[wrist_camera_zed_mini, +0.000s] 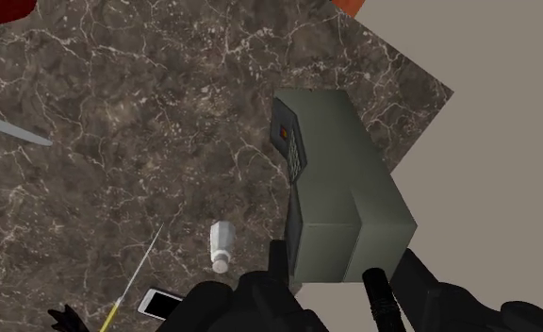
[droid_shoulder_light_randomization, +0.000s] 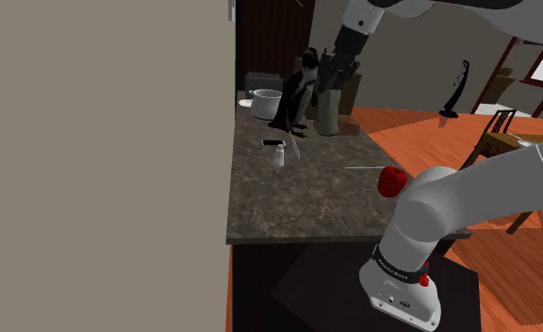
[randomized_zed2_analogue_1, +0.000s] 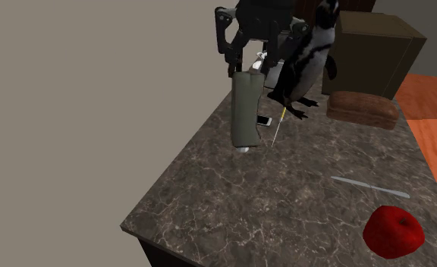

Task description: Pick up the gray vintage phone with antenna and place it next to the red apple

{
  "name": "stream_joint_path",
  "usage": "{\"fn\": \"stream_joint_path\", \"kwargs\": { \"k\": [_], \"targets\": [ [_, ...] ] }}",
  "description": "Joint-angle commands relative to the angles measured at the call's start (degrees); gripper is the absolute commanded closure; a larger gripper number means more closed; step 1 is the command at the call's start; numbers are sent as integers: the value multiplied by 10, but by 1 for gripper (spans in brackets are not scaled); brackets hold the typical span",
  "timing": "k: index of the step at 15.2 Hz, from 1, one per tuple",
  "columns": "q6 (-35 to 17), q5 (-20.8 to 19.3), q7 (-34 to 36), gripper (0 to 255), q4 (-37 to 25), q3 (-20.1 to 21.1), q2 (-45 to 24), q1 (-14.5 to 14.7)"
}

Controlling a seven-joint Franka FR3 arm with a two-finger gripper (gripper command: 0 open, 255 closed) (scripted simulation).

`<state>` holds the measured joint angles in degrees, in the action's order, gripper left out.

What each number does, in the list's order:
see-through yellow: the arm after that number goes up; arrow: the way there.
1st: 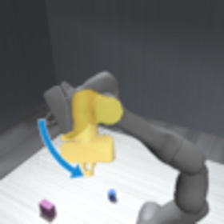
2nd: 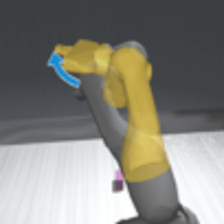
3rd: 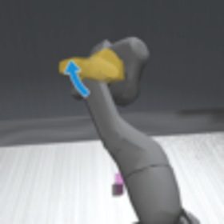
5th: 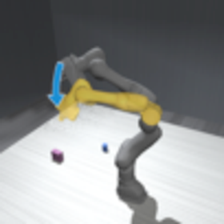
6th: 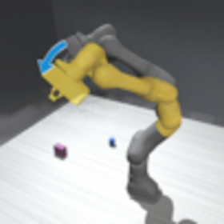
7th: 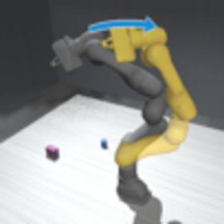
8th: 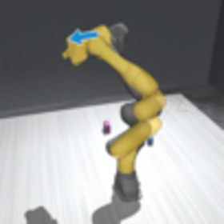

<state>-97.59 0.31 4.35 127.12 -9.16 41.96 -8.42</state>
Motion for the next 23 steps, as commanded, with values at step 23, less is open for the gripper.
{"fn": "stream_joint_path", "kwargs": {
  "k": [23],
  "targets": [
    [241, -181, -238, 255, 4, -198, 261, -104]
  ]
}}
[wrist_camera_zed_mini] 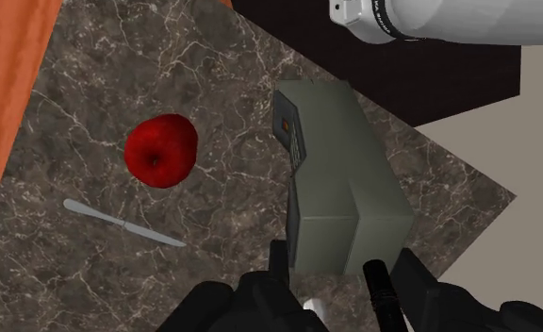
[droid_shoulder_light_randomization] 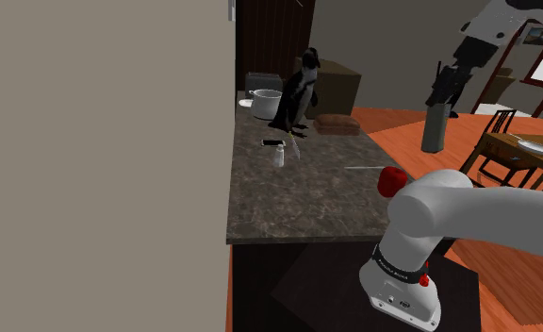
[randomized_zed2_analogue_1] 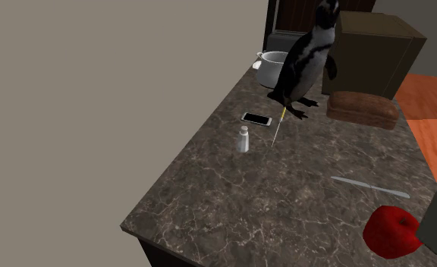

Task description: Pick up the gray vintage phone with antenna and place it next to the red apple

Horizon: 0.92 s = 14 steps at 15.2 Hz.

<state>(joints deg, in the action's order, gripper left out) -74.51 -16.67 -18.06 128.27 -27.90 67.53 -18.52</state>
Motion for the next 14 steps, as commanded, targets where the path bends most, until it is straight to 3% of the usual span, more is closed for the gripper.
{"fn": "stream_joint_path", "kwargs": {
  "k": [1, 3, 14],
  "targets": [
    [20, -21, -25, 255, -15, -20, 10, -5],
    [37, -39, -48, 255, -31, -37, 16, -8],
    [-12, -72, -50, 255, 71, -66, 71, -32]
  ]
}}
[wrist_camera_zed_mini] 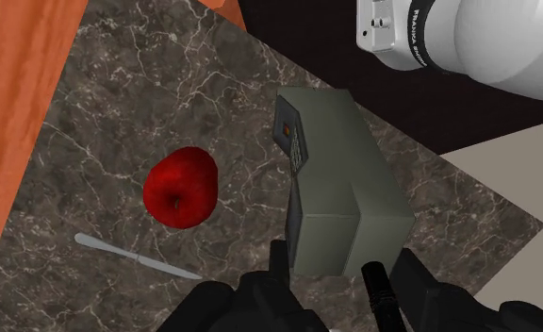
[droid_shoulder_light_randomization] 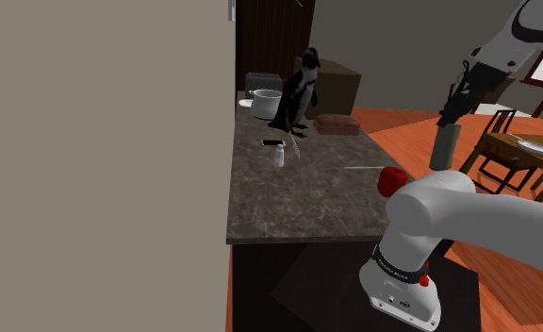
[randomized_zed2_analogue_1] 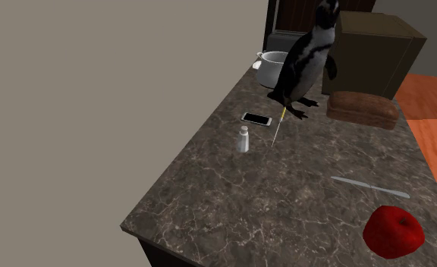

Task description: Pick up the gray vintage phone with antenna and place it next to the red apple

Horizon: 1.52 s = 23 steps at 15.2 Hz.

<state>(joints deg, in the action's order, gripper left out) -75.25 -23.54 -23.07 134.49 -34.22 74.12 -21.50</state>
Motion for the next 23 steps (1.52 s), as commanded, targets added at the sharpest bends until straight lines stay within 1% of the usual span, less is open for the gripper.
{"fn": "stream_joint_path", "kwargs": {
  "k": [1, 12, 23],
  "targets": [
    [-9, -7, -1, 255, 18, -6, 9, -5],
    [-54, -49, -6, 255, 109, -48, 56, -32],
    [-99, -103, -15, 255, 191, -105, 92, -63]
  ]
}}
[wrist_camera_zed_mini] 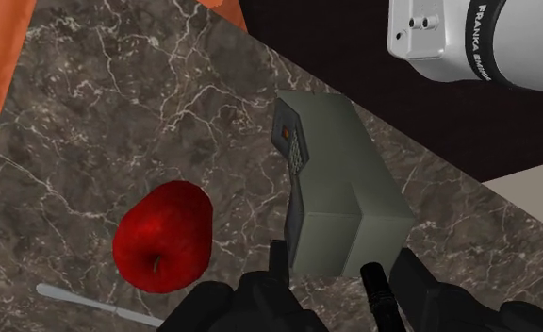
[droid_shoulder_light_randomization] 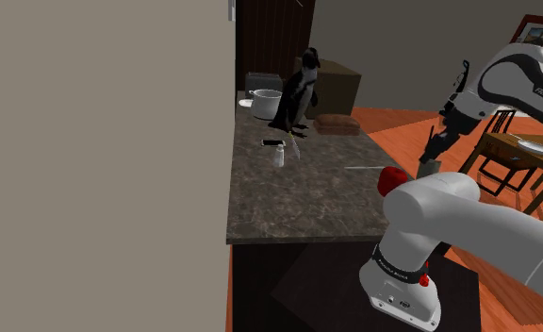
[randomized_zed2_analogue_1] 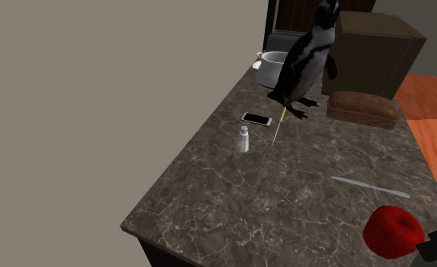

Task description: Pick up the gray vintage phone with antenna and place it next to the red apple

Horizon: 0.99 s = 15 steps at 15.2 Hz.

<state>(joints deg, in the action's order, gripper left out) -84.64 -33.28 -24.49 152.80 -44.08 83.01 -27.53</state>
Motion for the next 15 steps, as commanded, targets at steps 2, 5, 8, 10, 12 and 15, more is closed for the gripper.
{"fn": "stream_joint_path", "kwargs": {
  "k": [2, 5, 8, 10, 12, 15],
  "targets": [
    [-13, -17, -3, 255, 21, -18, 8, -9],
    [-26, -35, -6, 255, 41, -37, 14, -19],
    [-39, -54, -9, 255, 61, -58, 20, -29],
    [-48, -68, -12, 255, 73, -73, 22, -36],
    [-57, -82, -14, 255, 85, -88, 24, -43],
    [-71, -104, -18, 255, 101, -112, 26, -53]
  ]
}}
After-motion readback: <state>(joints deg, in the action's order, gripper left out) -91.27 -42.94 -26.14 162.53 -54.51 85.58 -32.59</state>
